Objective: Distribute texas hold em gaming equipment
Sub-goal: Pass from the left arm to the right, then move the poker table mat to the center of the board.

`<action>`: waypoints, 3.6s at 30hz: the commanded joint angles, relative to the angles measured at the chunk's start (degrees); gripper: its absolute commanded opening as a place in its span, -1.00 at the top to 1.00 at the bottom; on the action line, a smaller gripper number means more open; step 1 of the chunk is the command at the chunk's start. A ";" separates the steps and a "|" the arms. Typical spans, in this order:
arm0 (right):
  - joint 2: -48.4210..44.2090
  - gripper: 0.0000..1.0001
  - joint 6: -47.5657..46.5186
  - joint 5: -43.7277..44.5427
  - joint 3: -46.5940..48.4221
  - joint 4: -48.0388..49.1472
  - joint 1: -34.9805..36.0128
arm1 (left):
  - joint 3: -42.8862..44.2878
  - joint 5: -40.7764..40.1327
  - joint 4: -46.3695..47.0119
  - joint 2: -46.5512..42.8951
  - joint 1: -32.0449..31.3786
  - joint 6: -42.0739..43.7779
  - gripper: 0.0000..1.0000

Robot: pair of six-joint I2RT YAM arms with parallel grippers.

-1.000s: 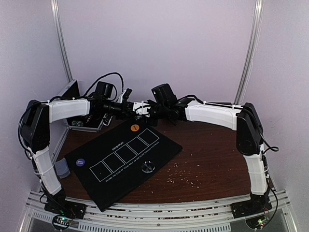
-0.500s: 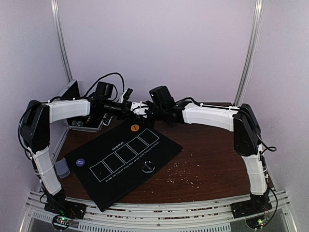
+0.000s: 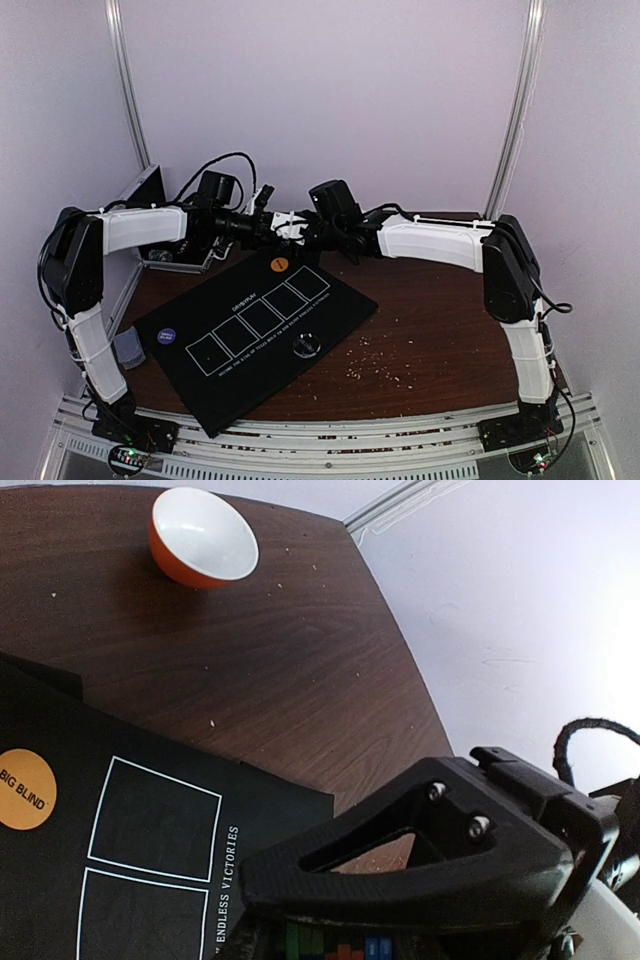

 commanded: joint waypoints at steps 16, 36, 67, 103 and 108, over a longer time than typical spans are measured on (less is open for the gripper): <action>-1.41 1.00 5.96 -0.61 -0.64 -0.30 -0.05 | -1.75 -0.77 5.44 1.51 1.55 0.52 0.80; -0.75 1.00 6.94 -2.03 1.95 -9.31 -0.03 | -3.27 6.44 16.38 4.28 1.52 -6.21 0.05; 3.95 1.00 9.92 -4.29 5.24 -9.25 -0.62 | -1.11 8.68 15.68 5.36 3.37 -2.38 -0.58; 4.93 1.00 12.73 -3.41 2.97 -7.76 -3.32 | 27.44 -31.35 -15.60 28.46 8.26 22.97 -0.10; 3.96 1.00 12.73 -3.24 1.68 -7.60 -3.49 | 28.45 -31.55 -16.98 31.48 6.28 24.85 -0.02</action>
